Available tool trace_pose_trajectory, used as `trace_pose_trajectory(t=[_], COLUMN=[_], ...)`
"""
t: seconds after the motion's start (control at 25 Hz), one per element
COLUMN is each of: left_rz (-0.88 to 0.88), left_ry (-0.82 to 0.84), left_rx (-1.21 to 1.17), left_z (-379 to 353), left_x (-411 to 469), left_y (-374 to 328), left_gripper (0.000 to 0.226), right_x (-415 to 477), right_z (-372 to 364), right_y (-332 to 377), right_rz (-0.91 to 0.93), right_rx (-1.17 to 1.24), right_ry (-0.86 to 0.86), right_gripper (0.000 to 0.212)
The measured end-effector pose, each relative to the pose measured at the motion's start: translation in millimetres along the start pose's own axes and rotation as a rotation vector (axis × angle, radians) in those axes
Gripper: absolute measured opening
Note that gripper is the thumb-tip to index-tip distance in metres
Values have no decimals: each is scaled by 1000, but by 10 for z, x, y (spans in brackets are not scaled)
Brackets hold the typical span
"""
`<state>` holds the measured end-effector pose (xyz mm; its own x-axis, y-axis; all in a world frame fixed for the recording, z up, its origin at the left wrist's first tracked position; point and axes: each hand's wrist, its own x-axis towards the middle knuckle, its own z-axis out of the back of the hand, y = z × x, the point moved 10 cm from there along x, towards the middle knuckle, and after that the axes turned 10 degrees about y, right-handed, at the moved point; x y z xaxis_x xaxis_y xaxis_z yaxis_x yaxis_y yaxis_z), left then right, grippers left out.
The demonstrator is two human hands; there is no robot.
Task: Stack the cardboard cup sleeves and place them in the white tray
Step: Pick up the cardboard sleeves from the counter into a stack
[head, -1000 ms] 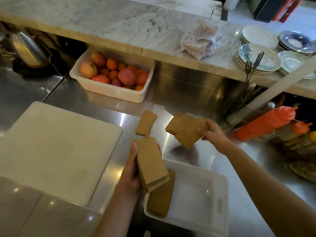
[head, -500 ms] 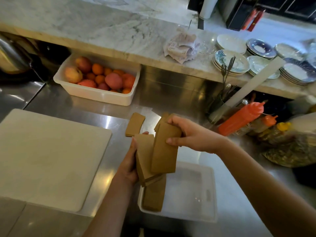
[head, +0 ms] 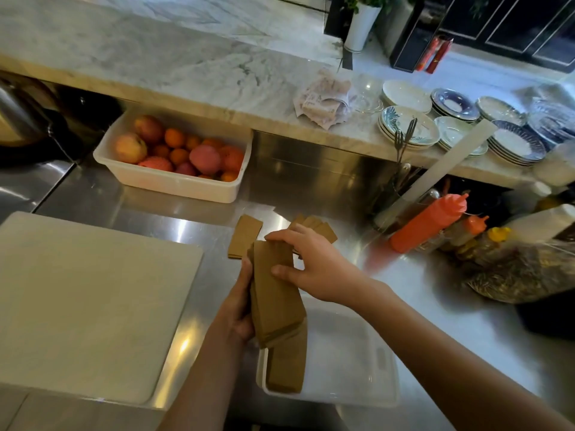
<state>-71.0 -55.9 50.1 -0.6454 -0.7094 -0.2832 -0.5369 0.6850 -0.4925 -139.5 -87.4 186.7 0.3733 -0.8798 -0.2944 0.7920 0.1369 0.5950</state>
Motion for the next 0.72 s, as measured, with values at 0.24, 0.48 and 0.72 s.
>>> trace_pose_trajectory(t=[0.24, 0.48, 0.72], left_rz=[-3, 95, 134], left_ry=[65, 125, 91], left_rx=[-51, -112, -200], left_z=[41, 83, 242], left_x=[2, -8, 83], left_y=[-27, 16, 42], left_gripper=[96, 128, 131], right_x=[35, 22, 49], right_z=[-143, -76, 234], right_y=[-22, -94, -1028], right_rz=[-6, -39, -271], right_rx=[-8, 144, 363], right_ry=[-112, -285, -451], right_gripper=[47, 37, 30])
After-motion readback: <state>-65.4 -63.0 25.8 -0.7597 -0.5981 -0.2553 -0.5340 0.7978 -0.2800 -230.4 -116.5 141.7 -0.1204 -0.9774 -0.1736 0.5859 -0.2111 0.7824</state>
